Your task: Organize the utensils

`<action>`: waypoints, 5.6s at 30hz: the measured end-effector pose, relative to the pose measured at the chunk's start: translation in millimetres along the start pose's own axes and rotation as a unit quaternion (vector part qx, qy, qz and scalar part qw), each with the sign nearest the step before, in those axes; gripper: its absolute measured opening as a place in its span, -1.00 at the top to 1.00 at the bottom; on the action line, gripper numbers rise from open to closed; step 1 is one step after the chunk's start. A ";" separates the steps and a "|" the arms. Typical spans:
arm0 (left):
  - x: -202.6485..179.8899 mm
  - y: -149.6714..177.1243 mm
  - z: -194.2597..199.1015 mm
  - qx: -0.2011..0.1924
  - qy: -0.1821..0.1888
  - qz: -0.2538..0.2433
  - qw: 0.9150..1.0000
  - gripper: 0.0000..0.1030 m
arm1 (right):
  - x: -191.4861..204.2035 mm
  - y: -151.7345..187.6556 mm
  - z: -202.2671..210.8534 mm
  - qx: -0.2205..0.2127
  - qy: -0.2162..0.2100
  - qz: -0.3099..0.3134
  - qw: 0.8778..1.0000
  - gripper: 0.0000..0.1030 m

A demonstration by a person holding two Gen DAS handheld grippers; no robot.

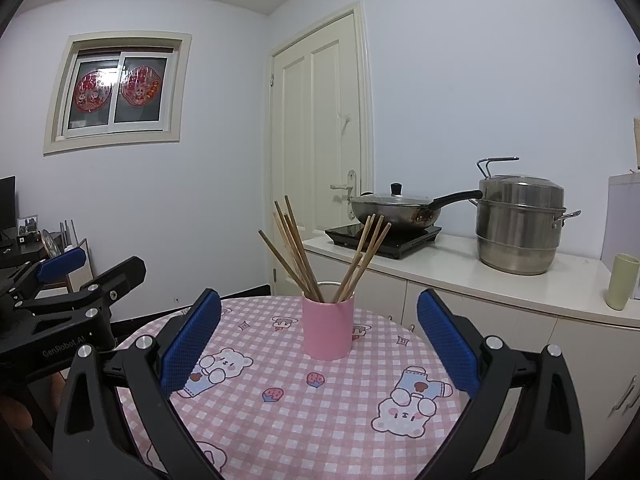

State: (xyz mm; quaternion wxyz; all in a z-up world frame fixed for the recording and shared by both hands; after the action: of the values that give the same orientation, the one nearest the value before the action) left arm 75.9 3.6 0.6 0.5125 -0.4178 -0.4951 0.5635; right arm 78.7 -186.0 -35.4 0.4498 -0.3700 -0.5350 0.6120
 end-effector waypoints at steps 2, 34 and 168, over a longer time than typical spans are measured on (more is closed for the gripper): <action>-1.4 0.4 1.0 -0.002 -0.002 -0.003 1.000 -0.87 | 0.2 0.4 0.3 0.000 0.001 0.001 1.000 -0.84; -3.9 0.3 8.8 -0.031 -0.013 -0.017 0.999 -0.87 | 1.9 5.2 1.5 0.005 0.001 -0.003 1.000 -0.84; -10.0 11.5 -3.9 -0.010 -0.026 -0.034 0.999 -0.88 | 1.0 11.8 -7.8 0.017 -0.001 -0.004 1.000 -0.84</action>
State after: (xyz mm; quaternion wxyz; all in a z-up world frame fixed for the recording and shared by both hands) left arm 79.1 -5.7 -11.7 0.5141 -0.3913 -0.5276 0.5516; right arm 83.9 -182.8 -48.2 0.4582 -0.3591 -0.5266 0.6196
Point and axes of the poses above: each gripper's, at about its wrist camera, not at the fingertips, and z roughly against the way its jaws point, x to its left, y to its underside, the point moved 6 cm from there along -z, roughly the way its jaws point, and after that the axes turned 13 degrees about -y, right-handed, at the moved point
